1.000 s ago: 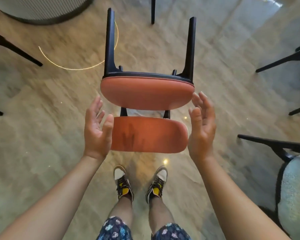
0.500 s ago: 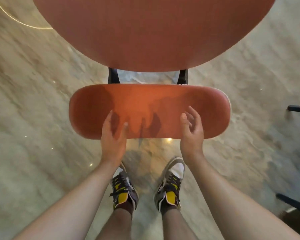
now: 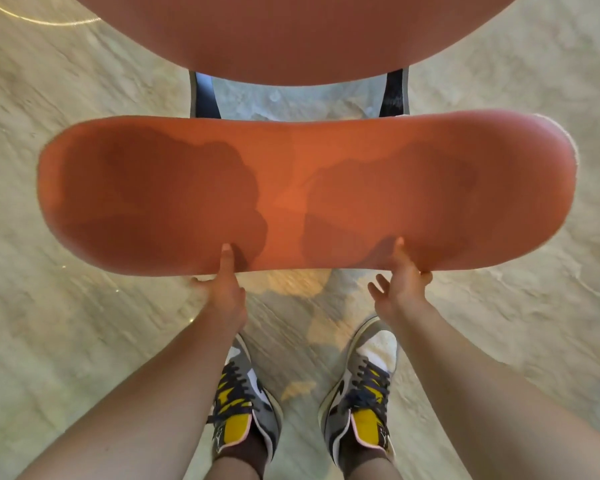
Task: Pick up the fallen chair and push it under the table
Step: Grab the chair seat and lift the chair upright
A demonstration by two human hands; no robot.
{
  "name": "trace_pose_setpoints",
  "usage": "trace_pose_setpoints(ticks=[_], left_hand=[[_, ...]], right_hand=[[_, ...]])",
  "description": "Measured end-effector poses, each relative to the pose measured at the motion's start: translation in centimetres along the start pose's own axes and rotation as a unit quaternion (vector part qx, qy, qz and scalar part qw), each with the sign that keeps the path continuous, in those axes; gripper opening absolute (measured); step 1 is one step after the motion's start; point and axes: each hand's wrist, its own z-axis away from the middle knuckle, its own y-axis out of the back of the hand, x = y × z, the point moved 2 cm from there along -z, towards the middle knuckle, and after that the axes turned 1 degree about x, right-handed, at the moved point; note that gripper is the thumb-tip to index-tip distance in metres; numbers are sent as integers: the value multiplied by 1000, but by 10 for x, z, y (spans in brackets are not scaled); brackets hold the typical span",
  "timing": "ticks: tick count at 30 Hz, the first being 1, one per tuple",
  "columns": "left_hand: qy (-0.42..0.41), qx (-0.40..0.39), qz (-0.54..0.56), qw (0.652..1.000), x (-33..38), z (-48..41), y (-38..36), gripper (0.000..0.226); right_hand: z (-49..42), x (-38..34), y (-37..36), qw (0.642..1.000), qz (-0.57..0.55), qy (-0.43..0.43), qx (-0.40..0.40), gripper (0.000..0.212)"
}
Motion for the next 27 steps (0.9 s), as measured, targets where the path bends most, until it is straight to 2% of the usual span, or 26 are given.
trace_pose_setpoints(ticks=[3,6,10,14,18,23,27], left_hand=[[2,-50,36,998,-3,-16,-14,84],[-9,-40,52,998,-6,-29,-16,82],[-32,-45,64,996,-1,-39,-8,63],[-56,-32,59,996,5,-30,-4,60],[-90,20,69,993,24,-1,10,84],[-169,71,21,983,71,66,28,93],[-226,92,-43,969,122,137,33,90]], right_hand=[[-21,6,-3,999,-26,-9,-43,70],[-29,18,-9,998,-24,-10,-66,65],[-35,22,-15,999,-29,2,-44,70],[-27,15,-11,999,-18,42,-9,77],[7,-2,-3,996,-26,80,10,73],[81,-42,10,989,3,141,52,73],[151,-97,14,978,29,195,66,72]])
